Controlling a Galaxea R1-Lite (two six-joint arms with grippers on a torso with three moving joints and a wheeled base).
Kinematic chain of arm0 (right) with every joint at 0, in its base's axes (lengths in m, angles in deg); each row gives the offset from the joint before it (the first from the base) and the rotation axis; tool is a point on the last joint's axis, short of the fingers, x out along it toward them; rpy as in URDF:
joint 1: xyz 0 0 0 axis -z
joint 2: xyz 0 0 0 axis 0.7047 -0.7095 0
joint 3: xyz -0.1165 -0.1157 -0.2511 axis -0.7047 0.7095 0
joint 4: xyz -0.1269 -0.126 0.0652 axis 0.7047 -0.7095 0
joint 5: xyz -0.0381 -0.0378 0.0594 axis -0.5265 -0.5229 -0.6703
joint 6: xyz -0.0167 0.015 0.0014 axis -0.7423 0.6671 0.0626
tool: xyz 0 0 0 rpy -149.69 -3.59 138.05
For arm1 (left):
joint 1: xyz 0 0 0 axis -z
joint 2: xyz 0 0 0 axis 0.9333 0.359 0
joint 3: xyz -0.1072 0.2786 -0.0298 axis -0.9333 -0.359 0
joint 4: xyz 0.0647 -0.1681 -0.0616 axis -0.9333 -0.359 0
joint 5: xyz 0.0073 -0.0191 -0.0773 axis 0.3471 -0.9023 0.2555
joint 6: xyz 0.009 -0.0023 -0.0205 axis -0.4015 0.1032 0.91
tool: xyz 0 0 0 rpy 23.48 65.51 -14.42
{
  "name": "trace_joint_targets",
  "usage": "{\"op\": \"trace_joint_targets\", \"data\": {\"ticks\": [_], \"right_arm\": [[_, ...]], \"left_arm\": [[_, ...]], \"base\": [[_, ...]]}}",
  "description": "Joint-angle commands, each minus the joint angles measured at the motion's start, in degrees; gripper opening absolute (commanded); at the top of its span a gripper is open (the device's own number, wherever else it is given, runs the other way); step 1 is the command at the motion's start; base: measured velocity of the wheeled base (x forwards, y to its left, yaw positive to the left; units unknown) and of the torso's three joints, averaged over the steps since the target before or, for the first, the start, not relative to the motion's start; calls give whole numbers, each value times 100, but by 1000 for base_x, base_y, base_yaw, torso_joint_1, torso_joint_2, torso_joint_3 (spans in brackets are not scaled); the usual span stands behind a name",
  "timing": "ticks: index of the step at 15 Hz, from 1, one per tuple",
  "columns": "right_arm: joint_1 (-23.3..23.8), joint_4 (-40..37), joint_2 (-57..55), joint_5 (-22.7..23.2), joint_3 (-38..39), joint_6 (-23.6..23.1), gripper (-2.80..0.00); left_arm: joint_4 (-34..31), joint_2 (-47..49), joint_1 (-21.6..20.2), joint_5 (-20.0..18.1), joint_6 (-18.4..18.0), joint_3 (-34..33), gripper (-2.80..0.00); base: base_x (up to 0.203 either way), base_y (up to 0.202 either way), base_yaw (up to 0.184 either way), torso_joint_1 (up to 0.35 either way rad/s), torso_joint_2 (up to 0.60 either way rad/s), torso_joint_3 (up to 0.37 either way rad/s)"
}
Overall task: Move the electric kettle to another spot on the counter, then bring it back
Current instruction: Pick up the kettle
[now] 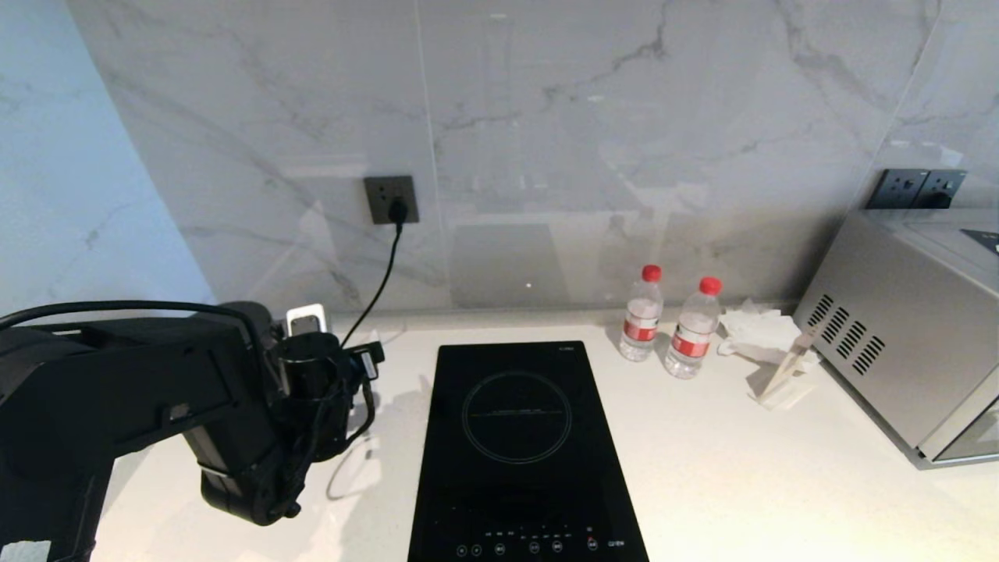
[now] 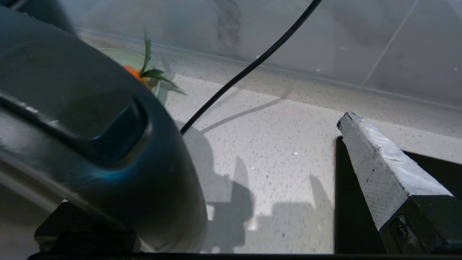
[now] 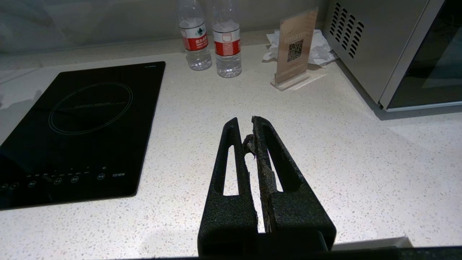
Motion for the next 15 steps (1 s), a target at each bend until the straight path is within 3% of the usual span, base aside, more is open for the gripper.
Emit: {"op": "trace_joint_targets", "data": {"ticks": [1, 7, 8, 15], "right_arm": [[-4, 1, 5, -2, 0, 2, -280], [-4, -7, 5, 7, -9, -15, -280], [-4, -7, 5, 7, -9, -15, -280], [-4, -7, 5, 7, -9, -15, -280]], "left_arm": [[46, 264, -112, 20, -11, 192, 0], [-166, 167, -332, -15, -27, 291, 0], [-166, 156, -338, -15, -27, 298, -280], [-174, 37, -329, -15, -132, 377, -280]], "base": [[0, 0, 0, 0, 0, 0], [0, 0, 0, 0, 0, 0], [0, 0, 0, 0, 0, 0], [0, 0, 0, 0, 0, 0]]}}
